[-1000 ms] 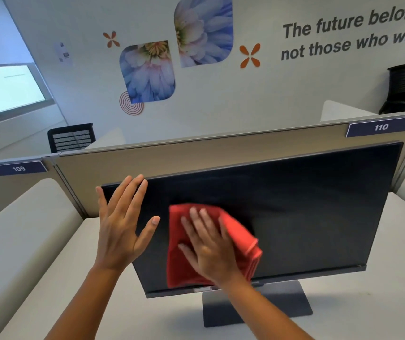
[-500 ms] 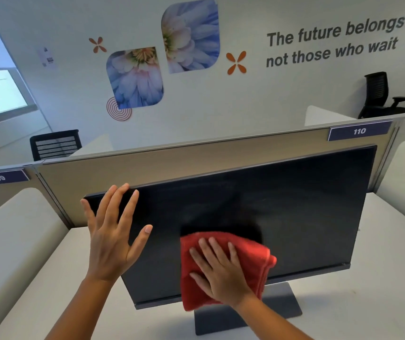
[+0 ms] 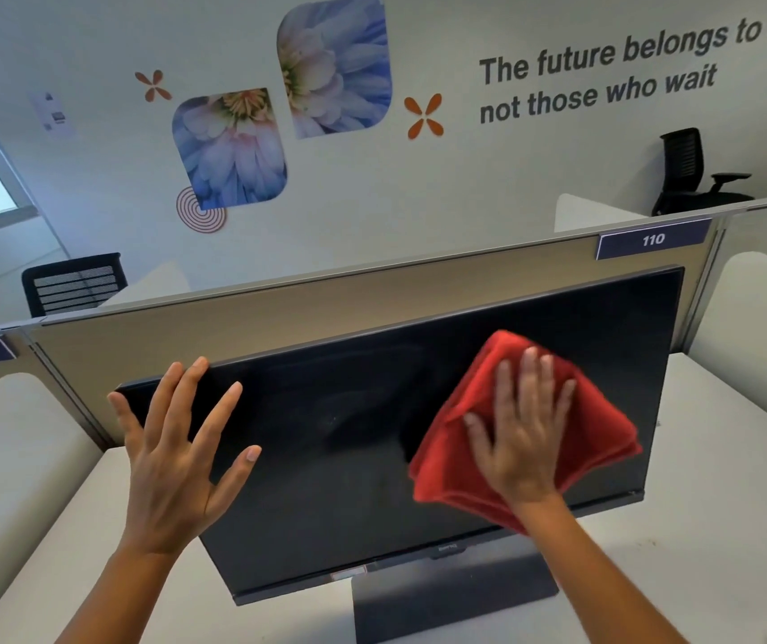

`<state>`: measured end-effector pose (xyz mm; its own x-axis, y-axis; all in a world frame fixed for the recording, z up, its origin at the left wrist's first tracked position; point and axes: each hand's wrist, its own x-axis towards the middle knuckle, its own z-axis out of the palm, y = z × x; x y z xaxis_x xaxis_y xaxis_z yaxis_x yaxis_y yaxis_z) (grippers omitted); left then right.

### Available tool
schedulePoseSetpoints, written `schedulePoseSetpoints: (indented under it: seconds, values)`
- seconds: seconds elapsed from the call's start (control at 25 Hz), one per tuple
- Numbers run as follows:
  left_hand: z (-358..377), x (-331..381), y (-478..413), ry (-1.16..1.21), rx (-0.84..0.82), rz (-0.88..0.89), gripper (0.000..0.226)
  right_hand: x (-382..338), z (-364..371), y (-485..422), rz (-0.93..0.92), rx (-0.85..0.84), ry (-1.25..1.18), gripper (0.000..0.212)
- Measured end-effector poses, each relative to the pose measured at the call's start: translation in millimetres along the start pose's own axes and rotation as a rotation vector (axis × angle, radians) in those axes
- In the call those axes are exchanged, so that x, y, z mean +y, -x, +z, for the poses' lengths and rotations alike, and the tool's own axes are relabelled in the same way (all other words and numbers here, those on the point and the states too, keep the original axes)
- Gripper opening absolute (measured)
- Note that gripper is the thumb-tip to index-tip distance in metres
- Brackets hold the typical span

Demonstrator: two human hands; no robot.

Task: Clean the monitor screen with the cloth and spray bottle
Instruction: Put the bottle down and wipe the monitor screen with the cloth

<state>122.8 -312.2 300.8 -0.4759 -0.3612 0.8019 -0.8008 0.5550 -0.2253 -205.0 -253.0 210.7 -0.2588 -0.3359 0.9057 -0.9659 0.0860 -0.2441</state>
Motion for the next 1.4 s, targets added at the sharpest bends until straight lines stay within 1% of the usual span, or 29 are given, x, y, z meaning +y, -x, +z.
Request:
schedulePoseSetpoints:
  seconds: [0.12,0.2,0.24,0.32,0.36,0.4,0.44,0.48,0.52,0.56,0.6,0.64,0.68,0.72,0.76,0.8,0.92,1.0,1.08,1.16,1.2,1.24,1.28,1.36,1.4]
  values:
    - [2,1,-1,-0.011,0.012,0.013,0.054,55,-14,-20,0.305,0.03,-0.007,0.068]
    - [3,2,-2,-0.016,0.025,0.015,0.054,73,-27,-18,0.526,0.049,-0.062,0.068]
    - [3,2,-2,-0.018,0.03,0.012,0.054,73,-31,-19,0.646,0.033,-0.111,0.067]
    - [4,2,-1,-0.011,0.036,-0.001,0.054,76,-20,-9,0.86,-0.137,-0.15,0.067]
    - [4,2,0,-0.004,0.038,-0.007,0.053,75,-12,-6,0.918,-0.2,-0.133,0.081]
    - [4,2,1,0.008,0.038,-0.014,0.053,69,-4,-5,0.907,-0.287,-0.122,0.103]
    - [3,2,1,0.02,0.037,-0.019,0.053,58,3,-9,0.911,-0.337,-0.121,0.118]
    - [2,2,2,0.032,0.036,-0.026,0.053,43,8,-19,0.86,-0.303,-0.07,0.111]
    - [2,2,2,0.045,0.034,-0.028,0.053,19,12,-30,0.771,-0.192,-0.026,0.095]
    - [1,2,2,0.059,0.036,-0.027,0.054,-13,8,-39,0.684,-0.094,-0.055,0.084]
    - [0,3,2,0.071,0.039,-0.023,0.054,-49,1,-43,0.611,-0.021,-0.136,0.079]
    - [0,3,2,0.082,0.043,-0.021,0.054,-89,-8,-48,0.51,0.007,-0.201,0.079]
    - [0,2,2,0.089,0.046,-0.022,0.054,-115,-4,-38,0.371,-0.034,-0.207,0.077]
    - [0,2,2,0.096,0.05,-0.025,0.055,-137,0,-28,0.211,-0.134,-0.18,0.075]
    - [0,2,2,0.101,0.054,-0.029,0.055,-152,7,-13,0.063,-0.195,-0.165,0.074]
    - [0,2,3,0.106,0.055,-0.035,0.056,-157,18,-1,-0.064,-0.22,-0.133,0.074]
    - [-1,1,4,0.118,0.044,-0.059,0.057,-160,36,35,-0.349,-0.161,-0.048,0.075]
    - [-2,0,5,0.128,0.037,-0.071,0.057,-146,39,69,-0.562,-0.215,0.01,0.076]
    - [-3,-1,4,0.145,0.026,-0.075,0.057,-127,39,101,-0.734,-0.278,0.094,0.071]
    - [-4,0,3,0.155,0.026,-0.077,0.057,-115,40,114,-0.805,-0.326,0.111,0.073]
    - [-4,2,2,0.158,0.028,-0.08,0.057,-114,40,111,-0.795,-0.338,0.093,0.076]
    - [-4,3,2,0.163,0.027,-0.082,0.057,-115,40,102,-0.774,-0.316,0.064,0.077]
    - [-4,3,1,0.168,0.024,-0.084,0.057,-119,37,88,-0.729,-0.286,-0.004,0.076]
    - [-5,3,0,0.17,0.018,-0.085,0.058,-126,28,44,-0.547,-0.21,-0.204,0.069]
    - [-5,3,0,0.173,0.014,-0.087,0.058,-128,23,23,-0.463,-0.159,-0.23,0.064]
